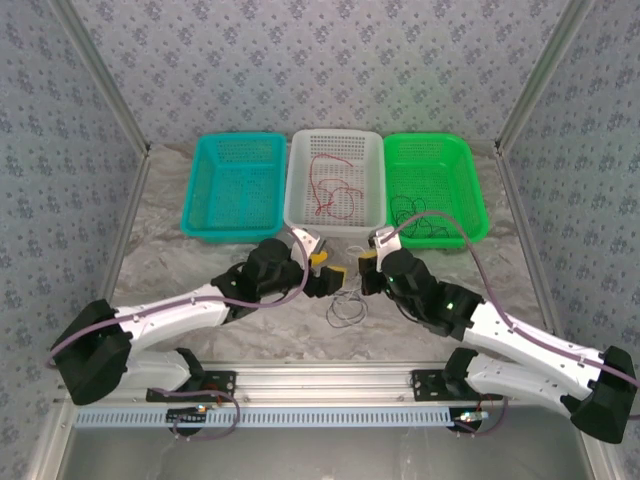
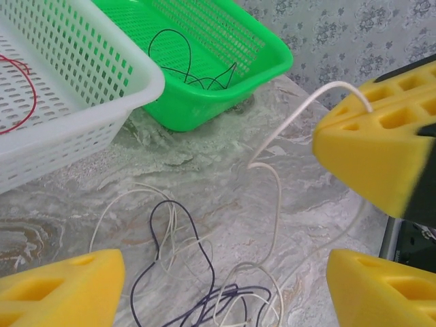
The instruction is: Untangle the cables
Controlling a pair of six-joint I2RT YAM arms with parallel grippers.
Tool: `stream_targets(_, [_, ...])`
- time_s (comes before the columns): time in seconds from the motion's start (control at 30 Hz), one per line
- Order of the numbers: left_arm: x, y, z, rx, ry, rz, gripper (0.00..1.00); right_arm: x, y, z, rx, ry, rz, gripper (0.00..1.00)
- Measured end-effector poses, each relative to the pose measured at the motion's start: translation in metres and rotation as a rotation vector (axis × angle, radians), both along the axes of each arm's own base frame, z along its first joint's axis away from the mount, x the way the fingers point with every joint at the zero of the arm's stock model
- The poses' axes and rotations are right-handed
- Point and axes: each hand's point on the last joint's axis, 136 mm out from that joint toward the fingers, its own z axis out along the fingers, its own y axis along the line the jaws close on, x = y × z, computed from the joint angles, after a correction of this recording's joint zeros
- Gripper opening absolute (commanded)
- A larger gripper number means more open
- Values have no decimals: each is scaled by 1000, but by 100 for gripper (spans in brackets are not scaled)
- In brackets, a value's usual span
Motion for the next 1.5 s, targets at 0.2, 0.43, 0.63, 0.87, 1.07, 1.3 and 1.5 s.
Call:
stream_targets(0.2, [9, -13, 7, 5, -29, -13, 76, -4, 10, 9, 14, -8, 78, 0])
stream_targets(0.43, [15, -17, 4, 14, -41, -4, 71, -6, 9, 5, 5, 14, 112, 0])
stream_targets(0.63, [18, -21, 13, -19, -74, -8, 64, -7, 7, 9, 35, 24, 131, 0])
stream_targets(0.87, [20, -26, 3, -22, -53, -9, 46, -4, 1, 10, 60, 29, 128, 0])
stream_targets(1.07, [19, -25, 3, -47, -66, -7, 14, -7, 1, -2, 67, 64, 154, 0])
stream_targets(1.3, [19, -24, 10, -62, -85, -5, 6, -9, 3, -4, 79, 80, 167, 0])
stream_targets(1.5, [17, -8, 13, -47, -107, 35, 0, -8, 1, -4, 79, 81, 163, 2])
